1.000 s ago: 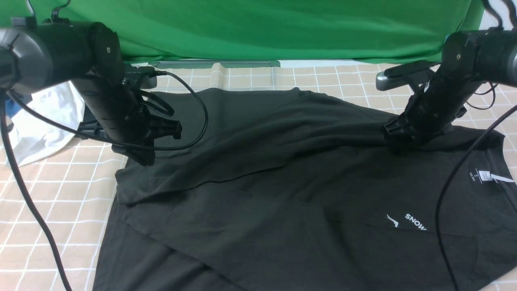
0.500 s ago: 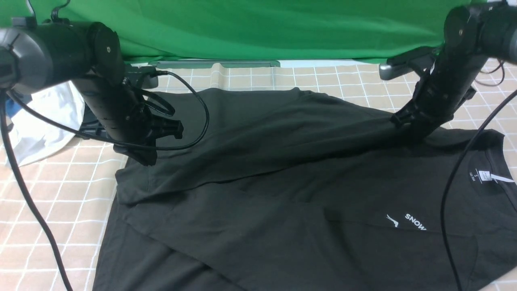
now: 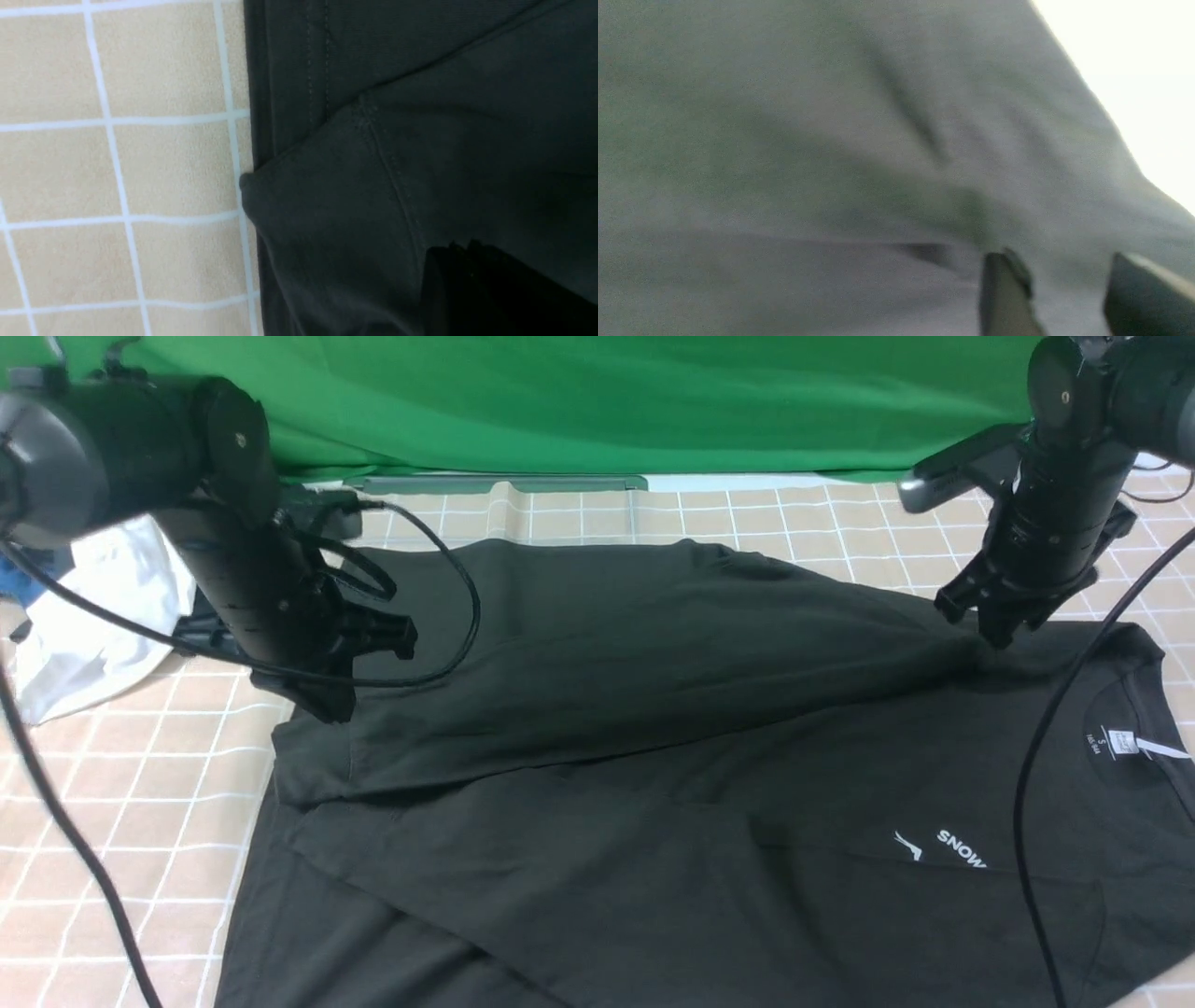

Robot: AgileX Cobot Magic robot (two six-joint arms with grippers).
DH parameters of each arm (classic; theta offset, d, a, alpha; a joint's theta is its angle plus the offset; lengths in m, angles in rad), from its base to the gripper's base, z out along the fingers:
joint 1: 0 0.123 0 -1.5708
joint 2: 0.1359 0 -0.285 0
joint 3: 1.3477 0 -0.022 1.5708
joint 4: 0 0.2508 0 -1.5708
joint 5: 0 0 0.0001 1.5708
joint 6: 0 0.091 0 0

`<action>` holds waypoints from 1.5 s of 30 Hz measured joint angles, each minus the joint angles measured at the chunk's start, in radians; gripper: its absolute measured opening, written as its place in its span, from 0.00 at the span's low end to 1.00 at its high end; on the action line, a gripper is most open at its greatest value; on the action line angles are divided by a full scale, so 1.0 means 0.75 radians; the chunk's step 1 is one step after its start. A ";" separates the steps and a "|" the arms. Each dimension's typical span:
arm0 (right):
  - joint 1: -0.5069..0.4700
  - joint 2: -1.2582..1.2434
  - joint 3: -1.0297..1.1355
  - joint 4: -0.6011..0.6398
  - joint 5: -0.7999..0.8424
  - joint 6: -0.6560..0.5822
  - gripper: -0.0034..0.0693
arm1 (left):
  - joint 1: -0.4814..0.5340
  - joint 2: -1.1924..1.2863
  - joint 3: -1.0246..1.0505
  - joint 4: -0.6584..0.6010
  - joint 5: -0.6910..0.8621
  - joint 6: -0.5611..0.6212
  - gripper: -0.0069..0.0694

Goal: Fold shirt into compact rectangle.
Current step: 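Grasp the near edge of the shirt at its hem and shoulder corners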

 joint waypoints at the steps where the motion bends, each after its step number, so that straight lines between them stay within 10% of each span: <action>1: 0.000 -0.002 -0.004 -0.009 0.023 -0.002 0.58 | -0.002 -0.038 0.010 -0.003 0.019 0.000 0.12; 10: -0.069 -0.231 0.098 0.353 0.160 -0.113 0.11 | -0.103 -0.485 0.535 -0.005 0.032 -0.171 0.12; 19: -0.023 -0.635 0.526 0.652 0.075 -0.265 0.10 | -0.119 -0.694 1.028 0.002 -0.075 -0.246 0.19; 29: 0.040 -0.790 0.656 0.665 -0.024 -0.325 0.10 | -0.119 -0.694 1.105 0.078 -0.185 -0.255 0.73; 34: 0.040 -0.799 0.656 0.665 -0.021 -0.330 0.10 | -0.119 -0.620 1.135 0.077 -0.219 -0.257 0.84; 39: 0.040 -0.804 0.656 0.667 -0.020 -0.334 0.10 | -0.118 -0.530 1.122 0.044 -0.202 -0.255 0.77; 45: 0.040 -0.826 0.656 0.658 0.058 -0.341 0.10 | -0.118 -0.516 1.104 -0.023 -0.191 -0.237 0.25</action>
